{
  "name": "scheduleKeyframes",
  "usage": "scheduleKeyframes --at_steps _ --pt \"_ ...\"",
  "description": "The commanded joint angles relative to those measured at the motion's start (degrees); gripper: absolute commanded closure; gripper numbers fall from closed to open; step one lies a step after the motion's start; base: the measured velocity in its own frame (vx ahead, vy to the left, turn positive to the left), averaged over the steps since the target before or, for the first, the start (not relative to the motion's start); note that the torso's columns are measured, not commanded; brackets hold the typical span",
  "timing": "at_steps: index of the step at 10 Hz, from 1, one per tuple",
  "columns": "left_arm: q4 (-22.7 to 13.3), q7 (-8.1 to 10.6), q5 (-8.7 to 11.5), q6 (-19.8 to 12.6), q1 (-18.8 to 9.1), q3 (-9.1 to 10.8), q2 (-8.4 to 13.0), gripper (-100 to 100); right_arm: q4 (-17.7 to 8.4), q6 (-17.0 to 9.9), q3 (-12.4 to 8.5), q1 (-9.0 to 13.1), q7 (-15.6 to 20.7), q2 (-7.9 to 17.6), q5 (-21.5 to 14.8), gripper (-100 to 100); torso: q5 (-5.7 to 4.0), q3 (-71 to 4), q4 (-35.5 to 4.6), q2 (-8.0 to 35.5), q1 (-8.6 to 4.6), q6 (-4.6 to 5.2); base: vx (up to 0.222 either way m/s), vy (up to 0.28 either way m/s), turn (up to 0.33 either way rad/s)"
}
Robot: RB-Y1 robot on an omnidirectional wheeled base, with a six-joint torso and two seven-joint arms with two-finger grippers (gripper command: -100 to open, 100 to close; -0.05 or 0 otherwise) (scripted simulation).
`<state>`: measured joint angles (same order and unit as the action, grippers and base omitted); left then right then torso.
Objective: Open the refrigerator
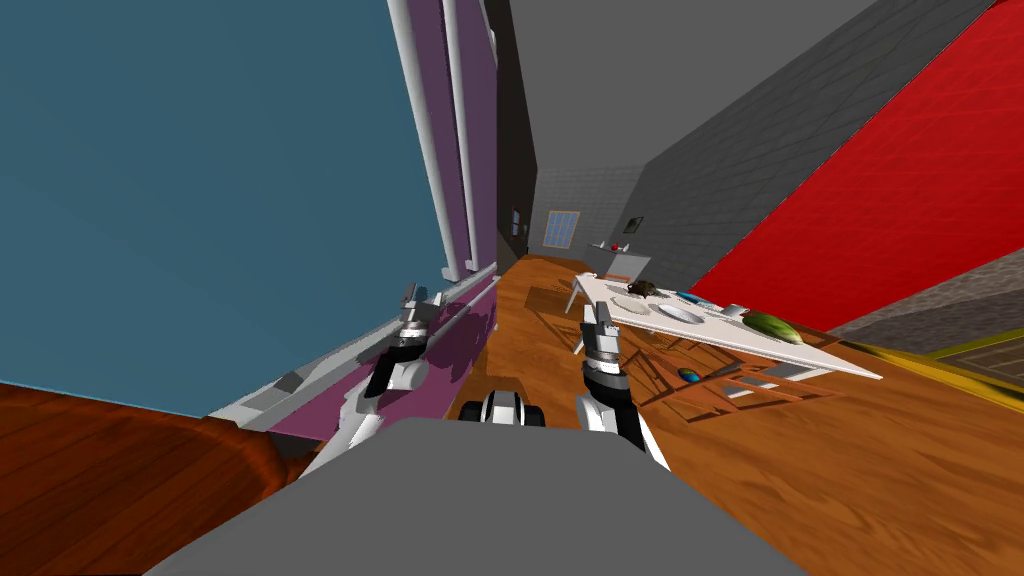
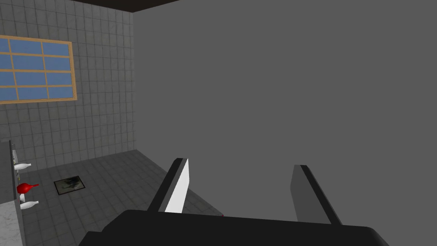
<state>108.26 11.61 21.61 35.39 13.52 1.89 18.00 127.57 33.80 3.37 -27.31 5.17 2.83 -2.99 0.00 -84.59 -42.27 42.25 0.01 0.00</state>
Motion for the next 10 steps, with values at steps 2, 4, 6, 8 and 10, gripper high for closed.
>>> scheduleKeyframes --at_steps 2,4,6,8,10 --pt "-5.00 2.50 2.96 -0.15 -3.23 -0.33 2.60 -100 0.00 0.00 0.00 0.00 0.00 0.00 0.00 0 -0.02 0.00 0.00 0.01 -0.09 0.01 0.125 -0.095 -0.045" --pt "-6.82 3.39 4.02 -0.20 -4.41 -0.43 3.61 -100 0.00 0.00 0.00 0.00 0.00 0.00 0.00 0 0.02 0.05 -0.02 0.09 0.08 0.00 0.092 -0.046 -0.027" --pt "-8.67 4.30 5.09 -0.26 -5.61 -0.53 4.66 -100 0.00 0.00 0.00 0.01 0.00 0.00 0.00 0 0.03 0.11 -0.05 0.18 0.10 0.00 0.063 -0.030 -0.025" --pt "-9.57 2.66 4.54 -0.71 -7.23 0.28 3.17 -100 0.00 0.00 -0.01 0.01 0.00 0.00 0.00 0 0.02 0.07 -0.03 0.12 0.04 0.01 -0.004 0.015 -0.074" --pt "-12.23 -0.40 3.95 -1.82 -10.72 1.67 0.46 -100 -0.01 -0.01 -0.01 0.03 0.00 0.02 0.00 0 0.07 0.20 -0.09 0.33 0.24 0.01 -0.115 0.105 -0.197"
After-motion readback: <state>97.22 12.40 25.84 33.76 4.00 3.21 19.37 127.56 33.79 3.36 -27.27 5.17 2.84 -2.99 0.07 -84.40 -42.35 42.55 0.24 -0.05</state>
